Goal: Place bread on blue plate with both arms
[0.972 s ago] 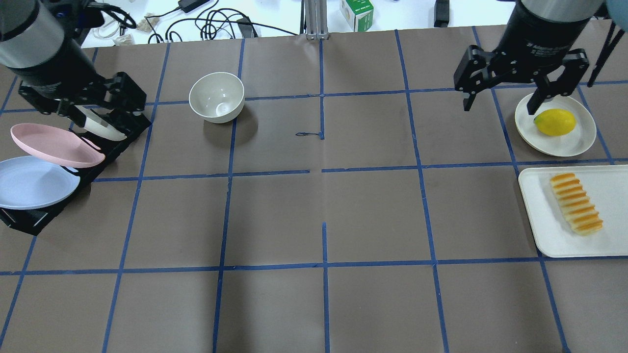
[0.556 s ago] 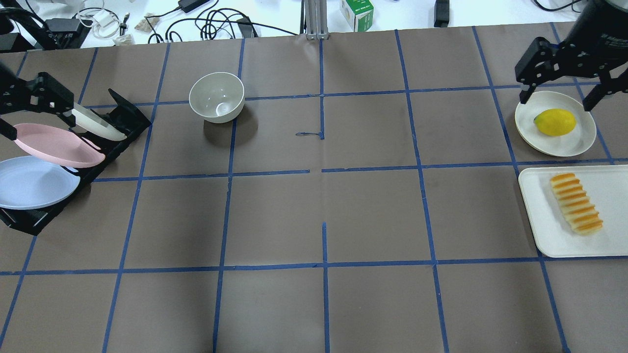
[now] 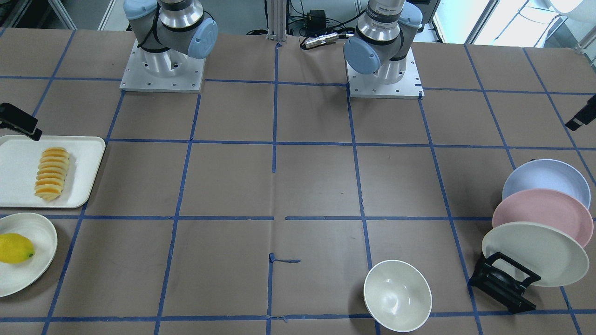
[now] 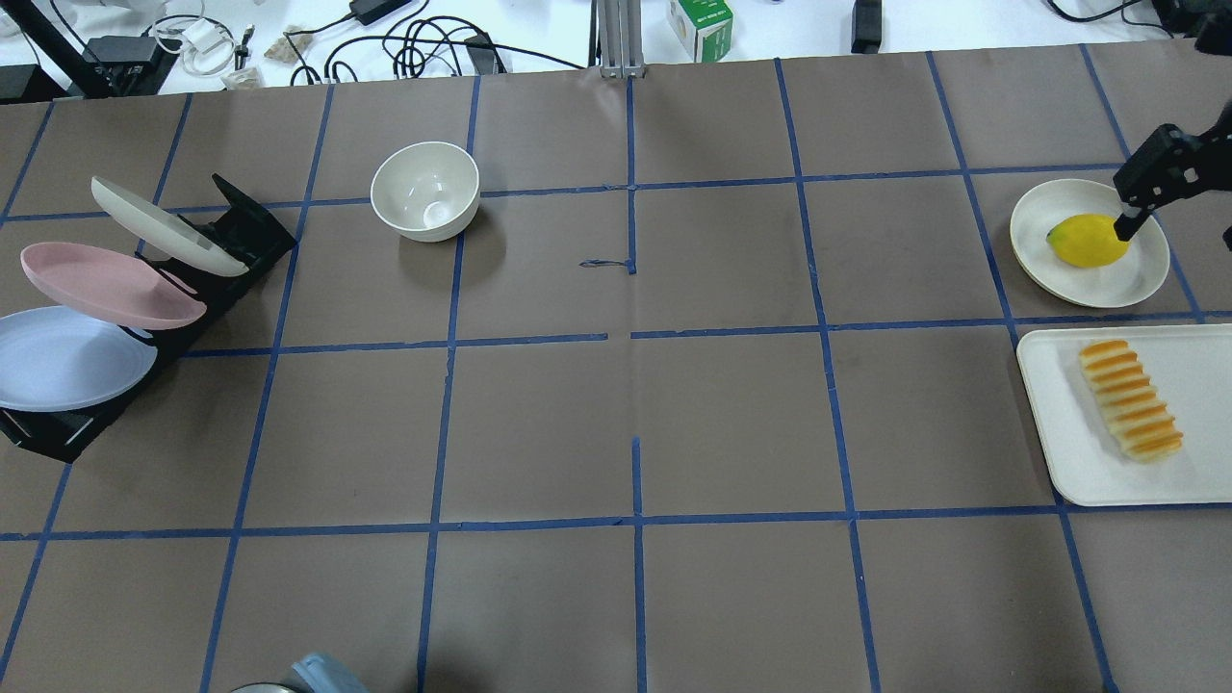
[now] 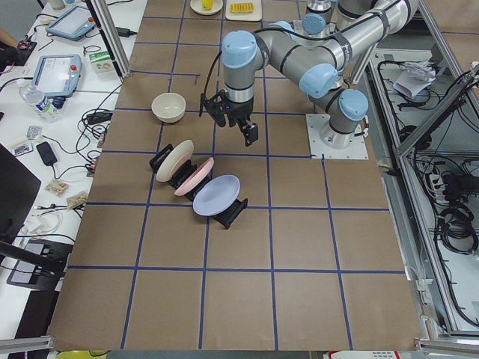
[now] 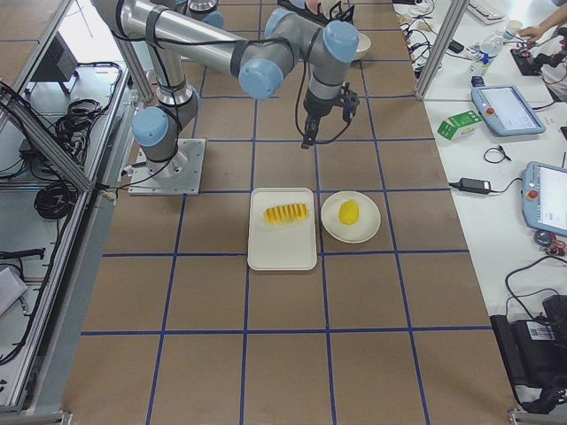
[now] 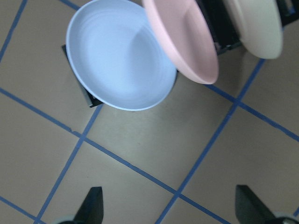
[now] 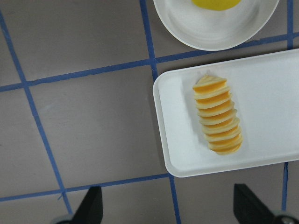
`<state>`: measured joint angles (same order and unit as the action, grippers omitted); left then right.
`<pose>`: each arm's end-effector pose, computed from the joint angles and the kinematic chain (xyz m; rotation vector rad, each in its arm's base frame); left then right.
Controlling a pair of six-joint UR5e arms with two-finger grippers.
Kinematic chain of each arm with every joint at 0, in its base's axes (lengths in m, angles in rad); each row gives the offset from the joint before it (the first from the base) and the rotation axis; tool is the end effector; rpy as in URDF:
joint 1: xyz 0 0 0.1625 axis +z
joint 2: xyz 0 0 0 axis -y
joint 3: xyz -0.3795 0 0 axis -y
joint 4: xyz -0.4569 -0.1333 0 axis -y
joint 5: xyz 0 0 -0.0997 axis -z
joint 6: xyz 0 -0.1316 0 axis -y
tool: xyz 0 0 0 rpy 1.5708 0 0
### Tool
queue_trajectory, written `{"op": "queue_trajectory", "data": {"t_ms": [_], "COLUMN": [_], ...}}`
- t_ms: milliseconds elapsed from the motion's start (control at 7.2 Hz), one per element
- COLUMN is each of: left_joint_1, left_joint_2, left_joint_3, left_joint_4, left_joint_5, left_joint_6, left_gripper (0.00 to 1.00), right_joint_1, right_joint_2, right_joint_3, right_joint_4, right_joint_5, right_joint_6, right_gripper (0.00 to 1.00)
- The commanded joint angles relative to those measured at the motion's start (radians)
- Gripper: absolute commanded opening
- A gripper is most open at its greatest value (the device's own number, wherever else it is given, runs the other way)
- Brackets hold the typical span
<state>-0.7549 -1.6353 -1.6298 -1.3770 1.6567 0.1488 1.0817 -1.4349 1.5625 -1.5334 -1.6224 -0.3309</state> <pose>0.3436 -0.4908 0.3611 -0.9972 2.8641 -0.0340 -0.1615 -0.5726 0.3343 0.2392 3.1024 0.2680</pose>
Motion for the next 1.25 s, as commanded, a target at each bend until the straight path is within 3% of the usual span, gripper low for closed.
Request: {"op": "queue_trajectory", "data": {"t_ms": [0, 417, 694, 833, 1111], "left_joint_1": [0.031, 0.031, 0.034, 0.034, 0.034], "left_joint_2": [-0.154, -0.296, -0.316, -0.320, -0.322], "left_joint_3": [0.001, 0.004, 0.005, 0.008, 0.004], "left_joint_4": [0.206, 0.208, 0.210, 0.210, 0.210], "left_joint_5": [0.096, 0.136, 0.135, 0.132, 0.126], "left_joint_6": [-0.014, -0.063, -0.071, -0.090, -0.094], "left_gripper": [1.00, 1.00, 1.00, 0.93, 0.60], "right_joint_1": [-0.072, -0.108, -0.108, -0.108, -0.106], "right_joint_2": [0.051, 0.050, 0.059, 0.103, 0.197], "right_joint_3": [0.101, 0.339, 0.418, 0.428, 0.433], "right_joint_4": [-0.199, -0.487, -0.586, -0.626, -0.717], "right_joint_5": [-0.030, -0.074, -0.108, -0.106, -0.137], "right_joint_6": [-0.188, -0.197, -0.211, -0.204, -0.195], "right_gripper": [1.00, 1.00, 1.00, 1.00, 1.00]}}
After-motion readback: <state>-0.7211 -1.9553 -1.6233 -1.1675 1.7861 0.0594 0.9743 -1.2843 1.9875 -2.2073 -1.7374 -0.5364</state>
